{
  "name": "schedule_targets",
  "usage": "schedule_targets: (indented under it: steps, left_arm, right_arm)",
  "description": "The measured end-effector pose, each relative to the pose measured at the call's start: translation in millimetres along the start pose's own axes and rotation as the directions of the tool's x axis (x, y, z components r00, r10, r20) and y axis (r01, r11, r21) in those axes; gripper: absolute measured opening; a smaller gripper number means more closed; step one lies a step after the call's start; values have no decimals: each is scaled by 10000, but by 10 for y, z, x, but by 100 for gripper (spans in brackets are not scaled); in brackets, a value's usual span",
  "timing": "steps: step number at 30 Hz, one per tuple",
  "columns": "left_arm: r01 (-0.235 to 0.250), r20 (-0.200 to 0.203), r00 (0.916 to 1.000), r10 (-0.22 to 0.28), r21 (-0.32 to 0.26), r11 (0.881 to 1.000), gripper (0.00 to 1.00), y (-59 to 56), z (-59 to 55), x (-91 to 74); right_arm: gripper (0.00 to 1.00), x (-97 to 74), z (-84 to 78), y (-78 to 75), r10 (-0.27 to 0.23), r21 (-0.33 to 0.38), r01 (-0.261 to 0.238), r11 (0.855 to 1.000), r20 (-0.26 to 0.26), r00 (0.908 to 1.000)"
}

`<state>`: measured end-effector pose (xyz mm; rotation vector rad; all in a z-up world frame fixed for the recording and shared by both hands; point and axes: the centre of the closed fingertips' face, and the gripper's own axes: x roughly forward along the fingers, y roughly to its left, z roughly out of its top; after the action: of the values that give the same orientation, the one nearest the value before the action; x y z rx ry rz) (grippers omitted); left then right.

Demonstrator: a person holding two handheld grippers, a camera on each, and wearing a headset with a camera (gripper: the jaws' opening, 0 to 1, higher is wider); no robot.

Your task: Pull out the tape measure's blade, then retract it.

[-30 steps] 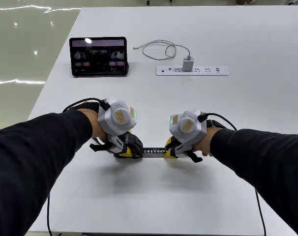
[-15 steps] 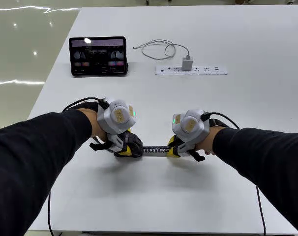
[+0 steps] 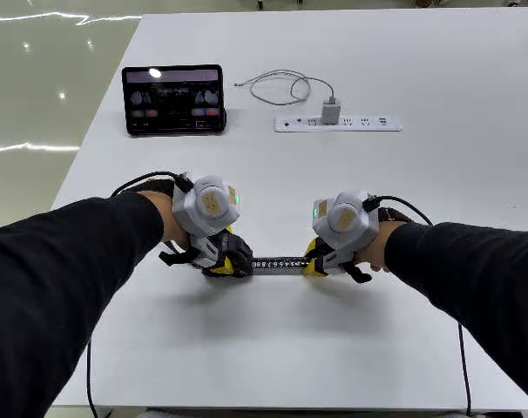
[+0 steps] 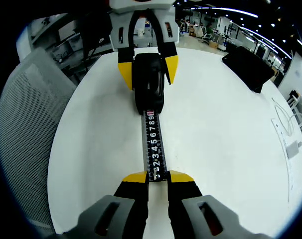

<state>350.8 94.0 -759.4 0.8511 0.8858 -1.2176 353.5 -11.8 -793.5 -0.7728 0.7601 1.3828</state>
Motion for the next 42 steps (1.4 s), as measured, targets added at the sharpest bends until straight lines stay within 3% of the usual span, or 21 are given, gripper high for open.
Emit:
schedule_targets:
  steps: [42]
  left_arm:
    - [-88, 139, 9999, 89, -88, 9999, 31, 10, 2, 1]
  right_arm:
    - [9, -238, -367, -56, -151, 337, 160, 9993, -245, 9996]
